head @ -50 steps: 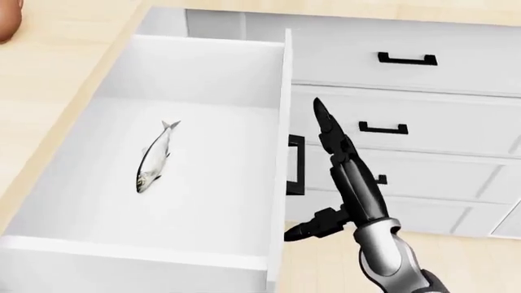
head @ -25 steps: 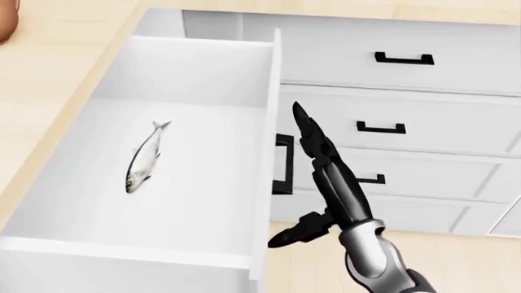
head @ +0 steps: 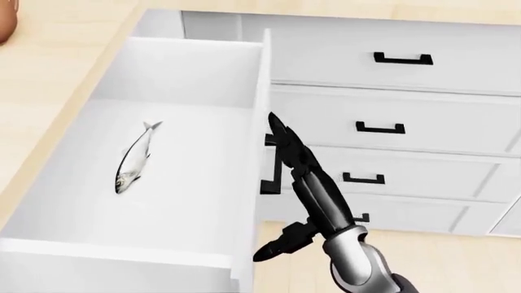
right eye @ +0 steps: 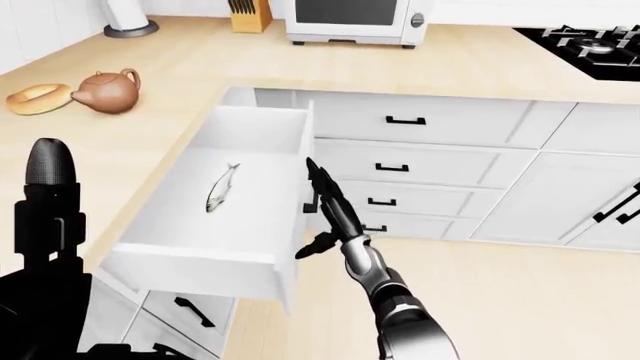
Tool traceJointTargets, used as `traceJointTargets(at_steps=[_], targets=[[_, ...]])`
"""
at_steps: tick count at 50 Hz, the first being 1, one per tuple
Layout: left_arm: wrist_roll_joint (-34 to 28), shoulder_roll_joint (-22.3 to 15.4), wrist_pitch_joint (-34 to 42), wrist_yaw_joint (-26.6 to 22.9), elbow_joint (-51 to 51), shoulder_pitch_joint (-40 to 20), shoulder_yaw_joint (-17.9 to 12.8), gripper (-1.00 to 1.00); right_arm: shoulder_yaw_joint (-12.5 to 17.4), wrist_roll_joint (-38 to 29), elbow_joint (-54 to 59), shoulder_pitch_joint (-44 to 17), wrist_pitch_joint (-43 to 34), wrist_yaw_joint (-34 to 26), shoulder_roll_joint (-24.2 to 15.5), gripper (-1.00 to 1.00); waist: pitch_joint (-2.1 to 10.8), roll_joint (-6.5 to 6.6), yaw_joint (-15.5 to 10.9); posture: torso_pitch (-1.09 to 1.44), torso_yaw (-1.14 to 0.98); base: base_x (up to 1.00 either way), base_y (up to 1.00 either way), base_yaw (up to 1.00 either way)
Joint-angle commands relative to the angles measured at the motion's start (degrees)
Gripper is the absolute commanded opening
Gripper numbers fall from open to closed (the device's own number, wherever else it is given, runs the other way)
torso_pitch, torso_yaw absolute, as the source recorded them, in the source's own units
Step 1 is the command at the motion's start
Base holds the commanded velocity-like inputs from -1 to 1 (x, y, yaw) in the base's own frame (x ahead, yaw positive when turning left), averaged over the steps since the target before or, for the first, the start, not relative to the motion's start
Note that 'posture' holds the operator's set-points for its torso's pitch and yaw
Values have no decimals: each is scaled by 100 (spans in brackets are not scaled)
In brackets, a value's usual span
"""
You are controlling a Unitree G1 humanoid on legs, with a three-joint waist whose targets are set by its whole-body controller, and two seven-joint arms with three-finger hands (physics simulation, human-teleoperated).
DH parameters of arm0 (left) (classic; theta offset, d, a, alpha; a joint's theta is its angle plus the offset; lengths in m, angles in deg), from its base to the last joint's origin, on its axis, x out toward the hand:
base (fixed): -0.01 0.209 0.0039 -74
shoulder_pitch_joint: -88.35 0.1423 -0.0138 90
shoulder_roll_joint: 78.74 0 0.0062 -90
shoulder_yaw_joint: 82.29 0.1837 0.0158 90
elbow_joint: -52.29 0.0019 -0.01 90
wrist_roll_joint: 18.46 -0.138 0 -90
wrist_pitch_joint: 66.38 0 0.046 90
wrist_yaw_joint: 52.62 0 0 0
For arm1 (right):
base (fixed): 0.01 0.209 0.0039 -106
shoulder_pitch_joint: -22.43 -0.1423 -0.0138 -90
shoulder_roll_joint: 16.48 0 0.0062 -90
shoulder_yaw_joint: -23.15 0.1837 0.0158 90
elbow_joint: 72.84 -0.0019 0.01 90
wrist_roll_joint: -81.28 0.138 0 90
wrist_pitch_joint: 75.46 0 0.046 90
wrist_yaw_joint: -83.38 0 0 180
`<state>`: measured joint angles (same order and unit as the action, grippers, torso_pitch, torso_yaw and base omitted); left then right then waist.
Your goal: Close the right drawer.
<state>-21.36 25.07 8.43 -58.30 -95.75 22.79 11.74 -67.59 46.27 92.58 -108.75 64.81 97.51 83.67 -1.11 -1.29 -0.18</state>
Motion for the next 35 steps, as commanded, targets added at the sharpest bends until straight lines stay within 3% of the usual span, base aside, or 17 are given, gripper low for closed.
traceJointTargets(at_steps=[1,35], targets=[[19,-3,-111,21,-195,-23,0,100,-91,-103,-130,-153,263,-139,113,100,84,12,-36,0,0,0,0,0],[43,-14,-120,28,-195,-16,0,100,-276,-336,-202,-69,331,-297,491,100,88,44,-34,0,0,0,0,0]])
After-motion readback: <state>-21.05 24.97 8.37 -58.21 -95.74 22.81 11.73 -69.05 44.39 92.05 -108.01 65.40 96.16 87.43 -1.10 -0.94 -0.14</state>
